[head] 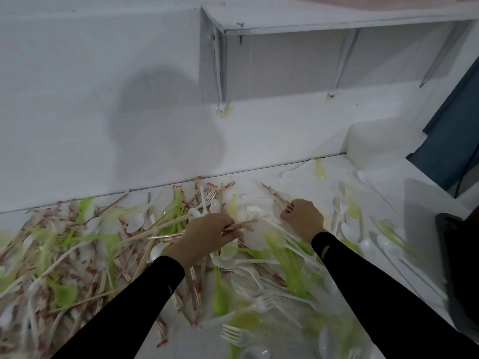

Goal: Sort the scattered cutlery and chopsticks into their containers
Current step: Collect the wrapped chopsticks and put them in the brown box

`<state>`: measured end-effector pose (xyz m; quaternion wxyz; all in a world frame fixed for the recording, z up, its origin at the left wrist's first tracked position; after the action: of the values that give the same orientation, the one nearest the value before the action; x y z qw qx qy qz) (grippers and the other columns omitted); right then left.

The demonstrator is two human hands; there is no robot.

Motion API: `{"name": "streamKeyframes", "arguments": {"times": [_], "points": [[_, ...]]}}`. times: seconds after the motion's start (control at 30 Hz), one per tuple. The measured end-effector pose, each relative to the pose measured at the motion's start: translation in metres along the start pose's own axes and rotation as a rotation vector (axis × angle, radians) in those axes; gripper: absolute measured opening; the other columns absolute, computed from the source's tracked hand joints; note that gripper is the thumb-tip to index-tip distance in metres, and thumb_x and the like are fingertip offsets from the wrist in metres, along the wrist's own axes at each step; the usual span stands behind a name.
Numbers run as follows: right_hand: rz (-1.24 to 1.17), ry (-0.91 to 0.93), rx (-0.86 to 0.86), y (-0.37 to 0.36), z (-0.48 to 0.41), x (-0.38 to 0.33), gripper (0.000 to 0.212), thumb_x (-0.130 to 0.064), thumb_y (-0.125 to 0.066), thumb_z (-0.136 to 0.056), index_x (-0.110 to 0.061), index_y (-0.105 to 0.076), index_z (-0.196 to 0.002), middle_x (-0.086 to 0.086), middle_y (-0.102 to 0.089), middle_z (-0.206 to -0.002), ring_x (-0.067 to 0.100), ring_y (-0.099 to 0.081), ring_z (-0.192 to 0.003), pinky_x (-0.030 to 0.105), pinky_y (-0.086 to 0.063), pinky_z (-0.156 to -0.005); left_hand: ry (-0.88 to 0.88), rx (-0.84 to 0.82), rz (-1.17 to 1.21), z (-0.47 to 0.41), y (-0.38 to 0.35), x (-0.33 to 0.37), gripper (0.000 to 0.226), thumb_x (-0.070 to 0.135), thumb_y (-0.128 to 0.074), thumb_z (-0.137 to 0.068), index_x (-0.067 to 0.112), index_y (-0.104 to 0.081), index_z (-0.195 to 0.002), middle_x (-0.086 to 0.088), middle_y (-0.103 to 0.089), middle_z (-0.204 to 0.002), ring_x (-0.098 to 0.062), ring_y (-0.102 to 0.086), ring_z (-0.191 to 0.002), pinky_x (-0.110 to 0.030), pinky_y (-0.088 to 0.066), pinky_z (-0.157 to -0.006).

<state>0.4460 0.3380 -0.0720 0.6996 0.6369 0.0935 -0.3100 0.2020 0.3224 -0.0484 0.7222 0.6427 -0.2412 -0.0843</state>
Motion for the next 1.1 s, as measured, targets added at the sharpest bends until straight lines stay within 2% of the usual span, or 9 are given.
{"name": "streamKeyframes", "arguments": {"times": [0.17, 0.3, 0.47, 0.57, 0.67, 0.77, 0.87, 1.0, 1.1], "points": [[-0.327, 0.035, 0.216, 0.034, 0.0, -0.012, 0.03, -0.029, -0.062, -0.087, -0.016, -0.043, -0.067, -0.004, -0.049, -0.064, 0.016, -0.045, -0.057, 0.03, -0.034, -0.052, -0.14, -0.052, -0.106, -0.005, -0.018, 0.018, 0.023, 0.04, -0.051, -0.099, 0.028, -0.065, -0.113, 0.012, -0.057, -0.112, -0.013, -0.062, -0.099, -0.026, -0.04, -0.064], [-0.486, 0.183, 0.281, 0.057, 0.006, -0.037, 0.013, -0.03, -0.054, -0.094, -0.017, -0.054, -0.094, -0.008, -0.069, -0.076, 0.011, -0.059, -0.071, 0.033, -0.045, -0.065, -0.042, -0.035, -0.201, -0.008, -0.028, 0.019, 0.028, 0.038, -0.049, -0.1, 0.025, -0.056, -0.123, 0.008, -0.047, -0.126, -0.022, -0.063, -0.096, -0.031, -0.04, -0.061], [-0.299, 0.294, 0.089, 0.039, 0.021, -0.061, 0.02, -0.034, -0.053, -0.097, -0.016, -0.051, -0.105, -0.003, -0.06, -0.073, 0.016, -0.054, -0.063, 0.034, -0.042, -0.063, 0.059, -0.074, -0.089, 0.001, -0.027, -0.003, 0.027, 0.05, -0.054, -0.092, 0.025, -0.055, -0.101, 0.005, -0.058, -0.095, -0.019, -0.065, -0.089, -0.027, -0.038, -0.055], [-0.171, 0.337, -0.099, 0.004, 0.035, -0.065, 0.032, -0.038, -0.06, -0.094, -0.017, -0.046, -0.073, -0.004, -0.046, -0.062, 0.013, -0.044, -0.056, 0.032, -0.031, -0.056, 0.172, -0.02, -0.035, 0.016, -0.021, -0.024, 0.018, 0.038, -0.053, -0.094, 0.021, -0.054, -0.1, 0.003, -0.062, -0.093, -0.021, -0.064, -0.088, -0.027, -0.04, -0.058], [0.018, 0.368, -0.251, -0.036, 0.048, -0.067, 0.042, -0.039, -0.063, -0.091, -0.016, -0.041, -0.064, 0.0, -0.045, -0.063, 0.021, -0.048, -0.065, 0.033, -0.027, -0.053, 0.268, 0.012, 0.009, 0.034, -0.015, -0.044, 0.016, 0.036, -0.052, -0.094, 0.021, -0.049, -0.092, 0.002, -0.057, -0.083, -0.021, -0.058, -0.077, -0.027, -0.035, -0.053], [0.205, 0.37, -0.287, -0.059, 0.054, -0.076, 0.035, -0.052, -0.066, -0.084, -0.018, -0.057, -0.088, 0.001, -0.053, -0.093, 0.023, -0.057, -0.087, 0.03, -0.04, -0.065, 0.308, -0.018, 0.062, 0.054, -0.013, -0.065, 0.02, 0.04, -0.055, -0.093, 0.023, -0.051, -0.103, 0.004, -0.058, -0.086, -0.019, -0.058, -0.08, -0.029, -0.041, -0.06], [0.337, 0.339, -0.304, -0.074, 0.049, -0.079, 0.07, -0.061, -0.069, -0.077, -0.014, -0.053, -0.126, 0.006, -0.043, -0.126, 0.03, -0.057, -0.108, 0.038, -0.048, -0.086, 0.364, -0.058, -0.037, 0.065, -0.01, -0.079, 0.042, 0.051, -0.062, -0.086, 0.027, -0.05, -0.119, 0.002, -0.064, -0.102, -0.021, -0.062, -0.092, -0.032, -0.051, -0.069], [0.376, 0.341, -0.211, -0.08, 0.042, -0.085, 0.048, -0.051, -0.055, -0.09, -0.013, -0.054, -0.118, 0.006, -0.043, -0.125, 0.029, -0.057, -0.1, 0.035, -0.047, -0.078, 0.369, 0.032, -0.034, 0.07, 0.007, -0.069, 0.044, 0.053, -0.06, -0.089, 0.023, -0.047, -0.119, 0.0, -0.064, -0.102, -0.024, -0.063, -0.094, -0.03, -0.039, -0.062], [0.398, 0.306, -0.168, -0.076, 0.042, -0.087, 0.043, -0.041, -0.05, -0.093, -0.007, -0.051, -0.12, 0.01, -0.038, -0.124, 0.033, -0.06, -0.094, 0.033, -0.041, -0.071, 0.348, 0.093, 0.104, 0.063, 0.008, -0.053, 0.028, 0.047, -0.054, -0.095, 0.019, -0.048, -0.095, 0.005, -0.055, -0.08, -0.022, -0.058, -0.078, -0.031, -0.039, -0.062]]}}
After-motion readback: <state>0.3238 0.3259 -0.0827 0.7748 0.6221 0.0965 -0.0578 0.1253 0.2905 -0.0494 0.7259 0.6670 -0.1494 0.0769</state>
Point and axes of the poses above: each hand's wrist, its own z-axis away from the middle knuckle, its own y-axis out of the back of the hand, x = y × z, the point moved 4 cm from there along -z, towards the middle knuckle
